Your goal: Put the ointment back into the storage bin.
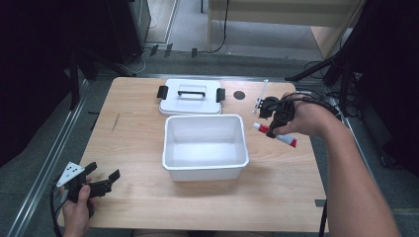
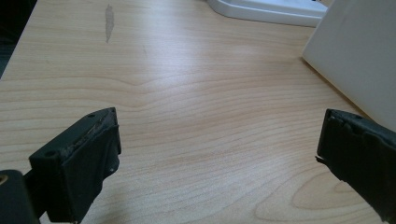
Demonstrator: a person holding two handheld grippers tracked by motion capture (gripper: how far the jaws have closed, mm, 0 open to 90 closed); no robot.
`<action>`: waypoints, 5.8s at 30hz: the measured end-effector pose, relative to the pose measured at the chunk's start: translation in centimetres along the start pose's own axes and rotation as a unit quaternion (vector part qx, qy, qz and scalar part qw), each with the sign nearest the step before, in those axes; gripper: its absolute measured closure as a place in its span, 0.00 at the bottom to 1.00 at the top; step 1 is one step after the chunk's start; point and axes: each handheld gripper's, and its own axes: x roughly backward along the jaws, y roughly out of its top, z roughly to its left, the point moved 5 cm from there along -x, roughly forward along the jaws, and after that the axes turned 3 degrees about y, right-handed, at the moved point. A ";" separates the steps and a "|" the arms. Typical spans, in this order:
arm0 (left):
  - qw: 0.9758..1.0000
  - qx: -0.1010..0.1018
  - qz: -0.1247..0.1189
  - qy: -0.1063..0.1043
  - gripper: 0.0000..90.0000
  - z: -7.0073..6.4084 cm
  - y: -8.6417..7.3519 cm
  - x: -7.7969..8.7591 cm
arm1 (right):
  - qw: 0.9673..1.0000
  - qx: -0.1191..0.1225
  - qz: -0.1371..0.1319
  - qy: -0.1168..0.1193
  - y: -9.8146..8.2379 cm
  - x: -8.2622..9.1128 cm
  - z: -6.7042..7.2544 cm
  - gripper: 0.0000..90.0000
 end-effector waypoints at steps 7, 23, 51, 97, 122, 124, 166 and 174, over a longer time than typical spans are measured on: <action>1.000 0.001 0.001 -0.003 0.00 0.0 0.0 0.0 | 1.000 0.030 0.002 0.001 3.4 1.3 1.3 0.80; 1.000 -0.002 0.002 -0.005 0.00 0.0 0.0 0.0 | 0.997 0.080 0.005 0.012 9.9 1.5 4.1 0.80; 1.000 -0.002 0.001 -0.007 0.00 0.0 0.0 0.0 | 0.991 0.128 0.010 0.031 13.7 -2.5 5.7 0.80; 1.000 -0.002 0.002 -0.007 0.00 0.0 0.0 0.0 | 0.985 0.157 0.019 0.067 13.9 -9.5 7.3 0.80; 1.000 -0.001 0.003 -0.007 0.00 0.0 0.0 0.0 | 0.983 0.168 0.033 0.069 13.9 -11.1 7.7 0.79; 1.000 -0.001 0.004 -0.007 0.00 0.0 0.0 0.0 | 0.983 0.169 0.034 0.068 13.9 -11.1 7.7 0.79; 1.000 0.001 0.003 -0.007 0.00 0.0 0.0 -0.1 | 0.982 0.177 0.043 0.058 13.7 -11.9 7.6 0.68; 1.000 0.001 0.004 -0.007 0.00 0.0 0.0 -0.1 | 0.981 0.178 0.034 0.066 13.4 -11.1 7.7 0.88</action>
